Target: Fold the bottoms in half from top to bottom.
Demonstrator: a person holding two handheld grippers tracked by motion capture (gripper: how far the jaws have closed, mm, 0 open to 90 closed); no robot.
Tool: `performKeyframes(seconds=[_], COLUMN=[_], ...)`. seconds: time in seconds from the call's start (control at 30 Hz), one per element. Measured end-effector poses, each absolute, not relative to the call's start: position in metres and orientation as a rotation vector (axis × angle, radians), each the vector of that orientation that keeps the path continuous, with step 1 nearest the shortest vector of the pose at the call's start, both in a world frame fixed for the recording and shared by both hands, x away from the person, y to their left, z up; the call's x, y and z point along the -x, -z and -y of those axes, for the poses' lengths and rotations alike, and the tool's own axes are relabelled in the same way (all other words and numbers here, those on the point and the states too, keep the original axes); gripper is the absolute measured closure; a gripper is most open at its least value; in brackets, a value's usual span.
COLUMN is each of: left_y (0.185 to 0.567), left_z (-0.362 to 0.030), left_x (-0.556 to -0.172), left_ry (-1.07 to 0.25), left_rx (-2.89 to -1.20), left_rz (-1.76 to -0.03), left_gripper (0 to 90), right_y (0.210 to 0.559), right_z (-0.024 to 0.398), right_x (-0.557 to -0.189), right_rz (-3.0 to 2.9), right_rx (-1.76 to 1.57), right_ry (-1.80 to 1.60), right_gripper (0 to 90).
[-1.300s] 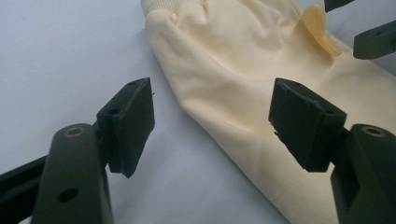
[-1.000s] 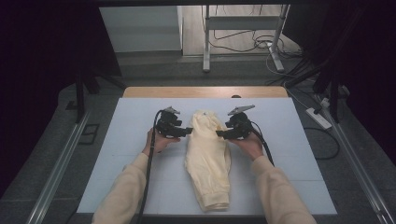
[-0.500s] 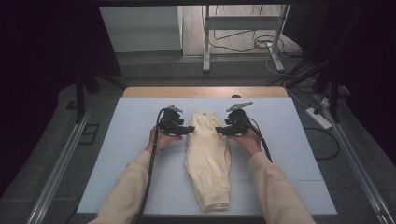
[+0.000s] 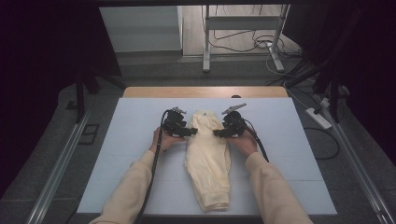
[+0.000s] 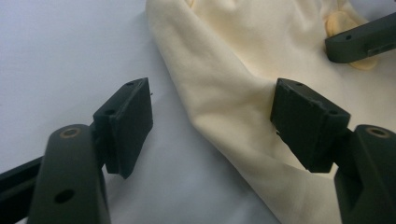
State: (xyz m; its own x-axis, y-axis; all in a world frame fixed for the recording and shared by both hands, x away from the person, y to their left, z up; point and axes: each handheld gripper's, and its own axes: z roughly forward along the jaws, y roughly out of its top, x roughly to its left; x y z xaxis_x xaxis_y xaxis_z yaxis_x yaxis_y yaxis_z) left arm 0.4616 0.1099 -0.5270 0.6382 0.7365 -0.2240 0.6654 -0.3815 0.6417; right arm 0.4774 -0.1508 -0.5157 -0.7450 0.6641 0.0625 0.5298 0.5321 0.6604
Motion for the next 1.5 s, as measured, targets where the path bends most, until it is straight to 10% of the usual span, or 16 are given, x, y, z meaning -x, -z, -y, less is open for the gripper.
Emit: performKeyframes(seconds=[0.5, 0.83, 1.2, 1.5], left_y=[0.5327, 0.5331, 0.5334, 0.5252], left_z=[-0.1044, -0.1025, -0.1031, -0.1022], left_x=[-0.4633, -0.4626, -0.4613, -0.4575], left_ry=[-0.11, -0.08, -0.031, -0.071], left_rx=[-2.165, -2.156, -2.148, -2.158], left_rz=[-1.083, -1.053, -1.033, -1.007], left_gripper=[28.6, 45.5, 75.0, 80.0], right_y=[0.5217, 0.5222, 0.5213, 0.5167], right_z=[0.1495, 0.1466, 0.1462, 0.1459], right_x=[-0.4799, -0.4783, -0.4766, -0.4728], right_rz=[-2.582, -2.591, -2.642, -2.635], right_rx=[-1.026, -1.001, -0.963, -0.897], right_ry=[-0.998, -1.002, -1.056, -1.053], right_gripper=[34.1, 35.7, 61.6, 70.8])
